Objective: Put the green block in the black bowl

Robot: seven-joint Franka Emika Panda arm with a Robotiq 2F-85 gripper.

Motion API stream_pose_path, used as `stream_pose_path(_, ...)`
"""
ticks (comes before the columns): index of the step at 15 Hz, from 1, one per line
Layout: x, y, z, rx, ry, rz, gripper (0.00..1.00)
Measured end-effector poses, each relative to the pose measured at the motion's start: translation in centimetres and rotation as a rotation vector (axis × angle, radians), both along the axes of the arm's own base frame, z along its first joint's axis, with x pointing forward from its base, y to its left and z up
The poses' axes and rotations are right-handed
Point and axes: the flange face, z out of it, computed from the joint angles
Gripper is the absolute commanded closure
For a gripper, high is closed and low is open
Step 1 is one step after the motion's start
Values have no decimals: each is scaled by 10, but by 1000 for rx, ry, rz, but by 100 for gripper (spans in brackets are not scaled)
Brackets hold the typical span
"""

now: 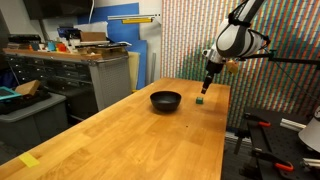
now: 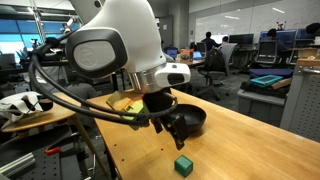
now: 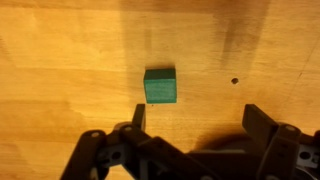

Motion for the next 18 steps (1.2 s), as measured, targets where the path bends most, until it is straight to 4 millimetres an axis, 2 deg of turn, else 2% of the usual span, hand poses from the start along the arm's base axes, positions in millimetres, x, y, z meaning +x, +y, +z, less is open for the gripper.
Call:
stream_pose_path(8, 10, -27, -34, 17, 29, -43, 0)
stream_pose_path(16, 33, -47, -65, 27, 7, -67, 0)
stream_pose_path(17, 35, -49, -69, 29, 8, -69, 25)
stream_pose_path(18, 36, -51, -72, 30, 10, -71, 28)
